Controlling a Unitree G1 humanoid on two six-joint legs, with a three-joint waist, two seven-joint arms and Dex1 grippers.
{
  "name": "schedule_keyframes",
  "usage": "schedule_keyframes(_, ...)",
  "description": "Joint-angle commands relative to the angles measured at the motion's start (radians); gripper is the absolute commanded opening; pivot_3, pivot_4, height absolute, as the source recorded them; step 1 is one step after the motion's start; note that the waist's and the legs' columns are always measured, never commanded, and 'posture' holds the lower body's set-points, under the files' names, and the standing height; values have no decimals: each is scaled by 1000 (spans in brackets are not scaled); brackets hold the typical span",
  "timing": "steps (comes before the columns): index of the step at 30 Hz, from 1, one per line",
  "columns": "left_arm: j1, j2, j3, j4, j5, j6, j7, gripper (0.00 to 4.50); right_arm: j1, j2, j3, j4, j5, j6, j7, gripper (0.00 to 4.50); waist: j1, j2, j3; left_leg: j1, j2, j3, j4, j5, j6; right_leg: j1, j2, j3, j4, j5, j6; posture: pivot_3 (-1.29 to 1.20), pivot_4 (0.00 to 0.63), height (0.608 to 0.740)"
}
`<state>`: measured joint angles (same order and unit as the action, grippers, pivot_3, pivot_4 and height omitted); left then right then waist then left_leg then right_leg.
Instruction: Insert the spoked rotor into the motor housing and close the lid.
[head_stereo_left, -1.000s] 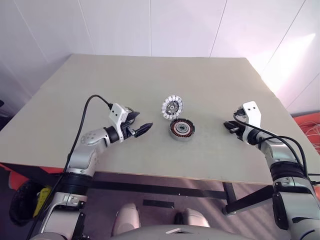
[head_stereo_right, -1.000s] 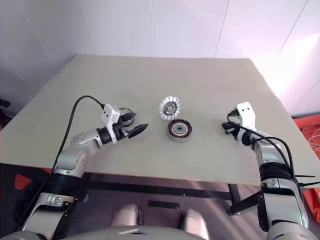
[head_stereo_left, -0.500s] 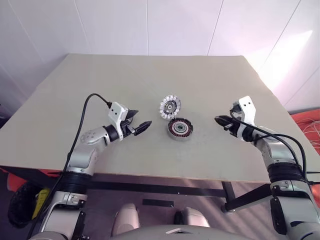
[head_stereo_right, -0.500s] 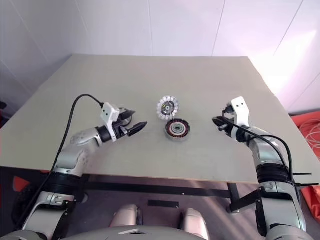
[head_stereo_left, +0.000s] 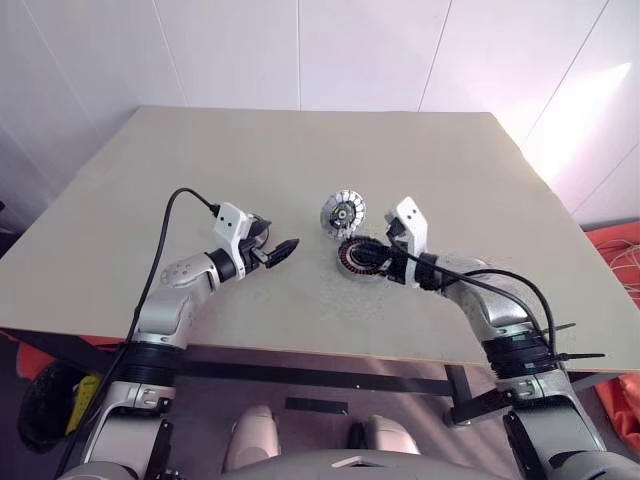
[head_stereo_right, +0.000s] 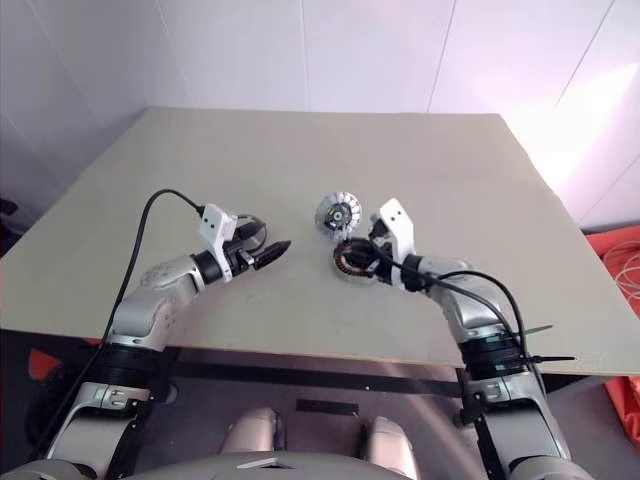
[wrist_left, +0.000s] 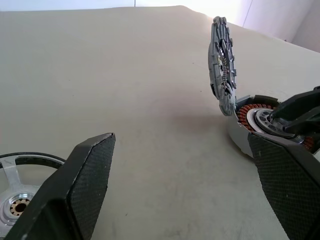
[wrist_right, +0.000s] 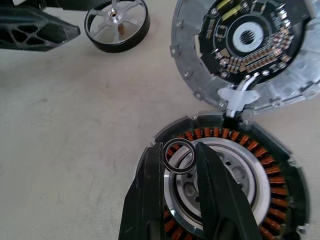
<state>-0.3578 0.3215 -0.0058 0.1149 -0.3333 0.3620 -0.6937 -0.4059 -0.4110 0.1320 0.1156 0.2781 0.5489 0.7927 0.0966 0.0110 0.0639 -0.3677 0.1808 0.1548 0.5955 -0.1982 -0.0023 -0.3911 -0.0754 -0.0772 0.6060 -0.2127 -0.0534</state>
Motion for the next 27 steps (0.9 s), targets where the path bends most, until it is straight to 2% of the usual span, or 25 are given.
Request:
schedule_keyframes(1, -13, 13, 11, -37, 3, -16, 1, 4500, -15, 1, -6, 21, -12, -11, -9, 602, 0, 0, 0, 0, 0, 0, 0, 0, 0, 0, 0, 0, 0, 0, 0, 0, 0, 740)
schedule_keyframes(9, -9, 17, 11, -41, 6, -20, 3, 4500, -40, -19, -36, 78, -35, -42, -28, 602, 0, 0, 0, 2, 0, 0, 0, 0, 0, 2, 0, 0, 0, -1, 2, 0, 0, 740)
schedule_keyframes(27, -17, 11, 7, -27, 11, -34, 4, 4500, -13, -68, -15, 11, -44, -32, 3, 602, 0, 0, 0, 2, 0, 0, 0, 0, -1, 2, 0, 0, 0, 0, 1, 0, 0, 740)
